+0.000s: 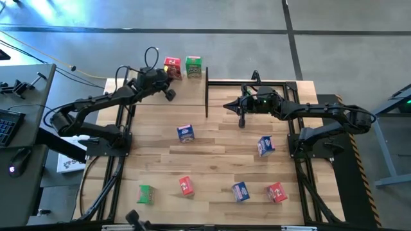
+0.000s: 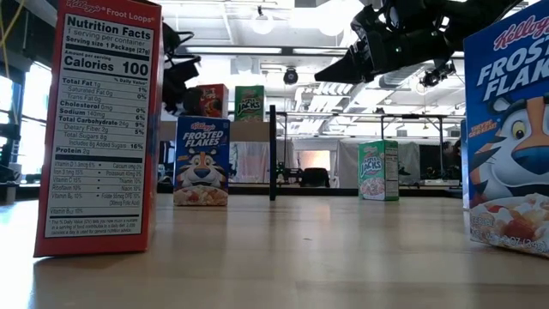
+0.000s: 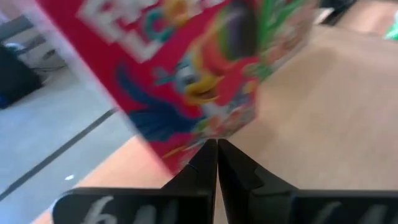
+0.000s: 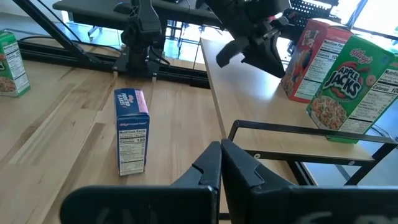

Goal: Stack cereal on shelf
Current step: Put the top red cereal box on the shelf, then put the left blue cereal box on the shelf

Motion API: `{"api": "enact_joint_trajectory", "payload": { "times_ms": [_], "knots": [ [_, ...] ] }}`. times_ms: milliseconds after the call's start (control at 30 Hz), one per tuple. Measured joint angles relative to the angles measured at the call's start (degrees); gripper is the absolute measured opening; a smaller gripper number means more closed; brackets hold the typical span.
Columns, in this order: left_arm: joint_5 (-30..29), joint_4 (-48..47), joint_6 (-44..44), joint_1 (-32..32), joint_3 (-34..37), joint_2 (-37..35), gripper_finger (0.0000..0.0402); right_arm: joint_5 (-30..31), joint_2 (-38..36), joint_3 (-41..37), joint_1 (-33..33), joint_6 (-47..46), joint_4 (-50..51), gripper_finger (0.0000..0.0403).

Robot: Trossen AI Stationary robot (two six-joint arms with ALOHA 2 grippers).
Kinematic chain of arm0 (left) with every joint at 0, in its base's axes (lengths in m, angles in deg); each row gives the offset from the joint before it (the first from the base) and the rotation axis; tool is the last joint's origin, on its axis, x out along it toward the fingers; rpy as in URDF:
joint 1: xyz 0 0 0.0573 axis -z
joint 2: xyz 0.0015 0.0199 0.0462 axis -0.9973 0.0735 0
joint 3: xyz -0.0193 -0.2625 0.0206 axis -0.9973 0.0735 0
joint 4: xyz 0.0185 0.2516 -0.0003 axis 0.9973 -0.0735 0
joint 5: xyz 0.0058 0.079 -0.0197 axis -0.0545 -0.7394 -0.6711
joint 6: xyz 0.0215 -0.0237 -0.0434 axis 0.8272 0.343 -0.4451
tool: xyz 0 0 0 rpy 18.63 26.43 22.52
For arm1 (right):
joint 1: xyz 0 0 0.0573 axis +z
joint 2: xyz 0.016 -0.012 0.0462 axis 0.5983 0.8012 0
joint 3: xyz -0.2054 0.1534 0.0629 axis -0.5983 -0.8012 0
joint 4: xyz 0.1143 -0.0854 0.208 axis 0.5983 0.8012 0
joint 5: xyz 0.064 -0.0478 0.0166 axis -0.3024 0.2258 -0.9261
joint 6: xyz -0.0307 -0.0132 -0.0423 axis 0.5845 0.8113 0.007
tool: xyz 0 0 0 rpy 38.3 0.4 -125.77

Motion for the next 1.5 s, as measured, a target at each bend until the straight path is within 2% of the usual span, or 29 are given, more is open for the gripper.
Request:
{"api": "enact_joint_trajectory", "payload": {
  "times_ms": [167, 700, 900, 1033, 1133, 1333, 1400, 1500],
  "knots": [
    [3.2, 3.1, -0.3, 1.5, 0.0, 0.3, 0.0005, 0.0, 0.0, 0.0, 0.0, 0.0, 0.0, 0.0000],
    [3.3, 13.2, -1.9, 1.7, -0.1, 6.5, 0.0005, 0.0, 0.0, 0.0, 0.0, -0.3, -0.1, 0.0000],
    [3.3, 13.0, -1.9, 2.1, -0.1, 3.7, 0.0005, 0.1, 0.0, 0.0, 0.0, -1.8, -0.1, 0.0000],
    [6.1, 10.0, -1.9, 3.6, -0.1, -1.0, 0.0005, 0.1, 0.0, 0.6, 0.0, -4.1, -0.1, 0.0000],
    [11.0, 6.3, -2.9, 5.5, -0.1, -4.4, 0.0005, 0.2, 0.0, 0.9, 0.2, -5.6, -0.1, 0.0000],
    [23.5, -0.6, -10.4, 9.6, -0.4, -7.1, 0.0005, 0.6, 2.1, 0.9, 3.6, -7.6, -3.4, 0.0000],
    [23.8, -4.9, -9.5, 13.1, -1.3, -8.3, 0.0005, 0.6, 2.4, 0.9, 5.0, -7.4, -4.6, 0.0000],
    [18.1, -13.1, -9.7, 19.7, -4.1, -9.4, 0.0016, 1.6, 2.5, 0.9, 7.3, -7.3, -5.4, 0.0000]
  ]
}}
